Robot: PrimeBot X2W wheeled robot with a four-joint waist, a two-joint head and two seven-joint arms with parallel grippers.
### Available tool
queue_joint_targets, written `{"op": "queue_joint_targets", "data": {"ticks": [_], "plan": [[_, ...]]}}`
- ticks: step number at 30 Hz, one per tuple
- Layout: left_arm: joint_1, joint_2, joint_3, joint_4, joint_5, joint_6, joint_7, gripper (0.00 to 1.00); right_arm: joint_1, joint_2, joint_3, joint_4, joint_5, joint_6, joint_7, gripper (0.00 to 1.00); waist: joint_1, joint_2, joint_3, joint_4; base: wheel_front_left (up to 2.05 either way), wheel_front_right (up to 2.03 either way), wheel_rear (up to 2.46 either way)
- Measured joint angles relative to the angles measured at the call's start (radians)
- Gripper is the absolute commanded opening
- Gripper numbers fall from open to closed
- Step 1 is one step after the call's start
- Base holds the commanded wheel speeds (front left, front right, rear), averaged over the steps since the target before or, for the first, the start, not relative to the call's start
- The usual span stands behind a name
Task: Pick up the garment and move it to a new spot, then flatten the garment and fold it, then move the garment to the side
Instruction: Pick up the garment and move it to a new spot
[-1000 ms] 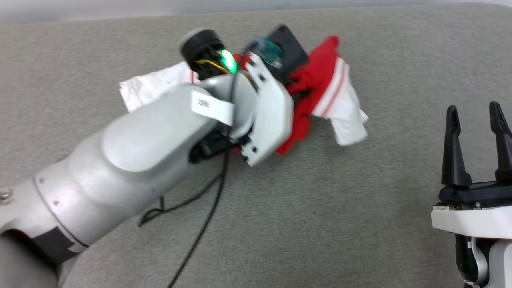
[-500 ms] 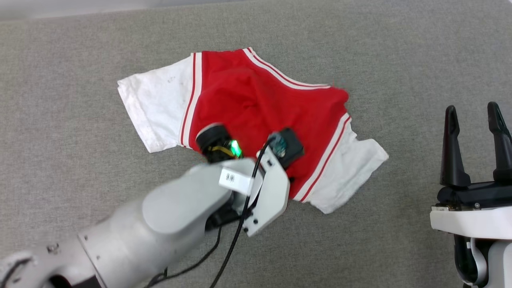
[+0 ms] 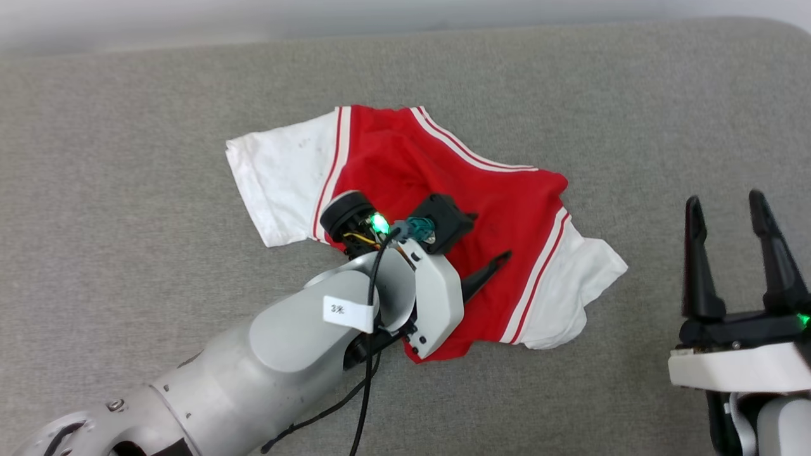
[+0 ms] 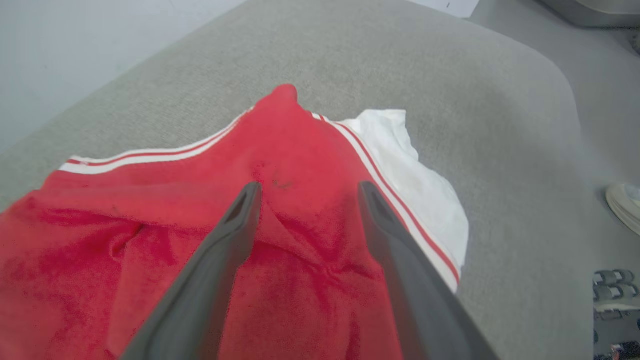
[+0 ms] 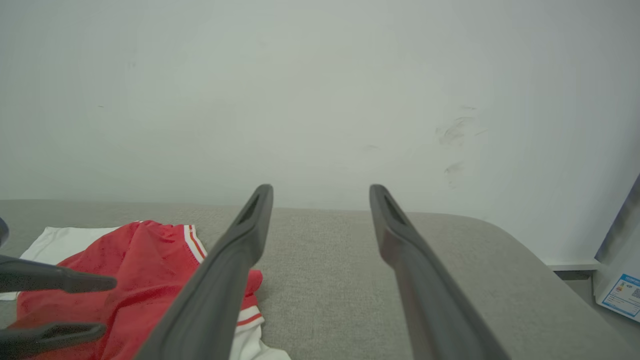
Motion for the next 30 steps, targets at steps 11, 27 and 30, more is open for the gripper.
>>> {"op": "queue_joint_targets", "data": {"ticks": [11,27,30], "plan": [[0.105,0.047,0.191,-0.001,0.065,0.26,-0.308,1.0,0.091,0.0,0.013,0.073,-0.007,0.0,0.0,1.0,0.0,0.0,-0.131,0.059,0.0,0.0,0.0],[0.646,0.128,0.736,-0.345,0.37,0.522,-0.313,1.0,0.16,0.0,-0.003,0.142,0.023,0.0,0.0,1.0,0.0,0.0,-0.244,0.136,0.0,0.0,0.0],[0.738,0.107,0.816,-0.377,0.413,0.524,-0.313,1.0,0.168,0.0,-0.003,0.152,0.03,0.0,0.0,1.0,0.0,0.0,-0.259,0.144,0.0,0.0,0.0]]}}
